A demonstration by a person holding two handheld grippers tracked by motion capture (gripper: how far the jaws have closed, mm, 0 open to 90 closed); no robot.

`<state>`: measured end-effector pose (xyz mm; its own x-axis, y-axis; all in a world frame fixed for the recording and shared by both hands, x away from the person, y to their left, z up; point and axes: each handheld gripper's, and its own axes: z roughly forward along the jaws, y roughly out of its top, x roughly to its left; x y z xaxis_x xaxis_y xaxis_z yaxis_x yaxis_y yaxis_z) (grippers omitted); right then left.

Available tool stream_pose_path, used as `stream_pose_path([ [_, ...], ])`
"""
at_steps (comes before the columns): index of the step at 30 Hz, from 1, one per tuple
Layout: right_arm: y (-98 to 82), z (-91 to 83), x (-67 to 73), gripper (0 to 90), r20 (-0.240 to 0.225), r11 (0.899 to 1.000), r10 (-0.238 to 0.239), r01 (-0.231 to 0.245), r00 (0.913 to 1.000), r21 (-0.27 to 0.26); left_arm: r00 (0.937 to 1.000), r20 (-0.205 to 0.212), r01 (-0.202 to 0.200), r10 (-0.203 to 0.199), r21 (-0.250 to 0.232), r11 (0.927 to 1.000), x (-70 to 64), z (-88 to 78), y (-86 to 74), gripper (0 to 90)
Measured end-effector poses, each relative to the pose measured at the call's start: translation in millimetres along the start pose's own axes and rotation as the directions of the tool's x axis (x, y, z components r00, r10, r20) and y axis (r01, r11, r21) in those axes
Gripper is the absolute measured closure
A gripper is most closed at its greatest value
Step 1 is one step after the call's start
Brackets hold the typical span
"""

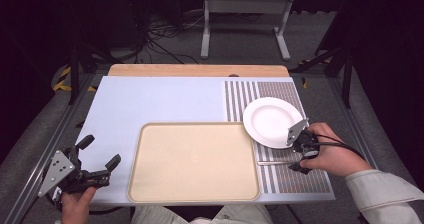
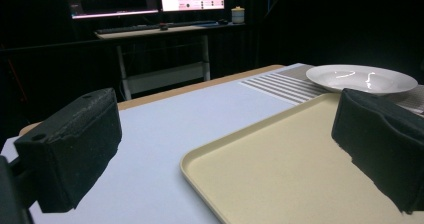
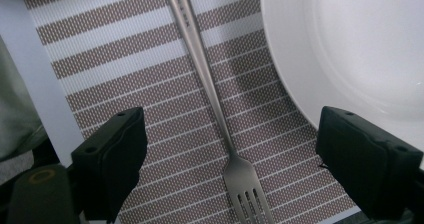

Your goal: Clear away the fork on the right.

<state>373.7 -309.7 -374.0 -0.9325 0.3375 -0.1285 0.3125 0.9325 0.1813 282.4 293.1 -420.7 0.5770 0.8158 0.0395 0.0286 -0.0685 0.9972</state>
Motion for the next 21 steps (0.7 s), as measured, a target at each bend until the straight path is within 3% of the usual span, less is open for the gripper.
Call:
stream_pose_path([
  [10,-0.5,15.0,-1.4,18.9,-0.057,0.996,-0.048,0.052,0.9972,0.079,1.0,0.001,-0.001,0.001,0.001,1.0,-0.1,0.1,0.1,0.5],
  [21,-1.5,30.9,-1.1,30.1,-0.096,0.99,-0.083,0.093,0.992,0.11,1.0,0.0,0.0,0.0,0.001,1.0,0.0,0.0,0.0,0.5],
])
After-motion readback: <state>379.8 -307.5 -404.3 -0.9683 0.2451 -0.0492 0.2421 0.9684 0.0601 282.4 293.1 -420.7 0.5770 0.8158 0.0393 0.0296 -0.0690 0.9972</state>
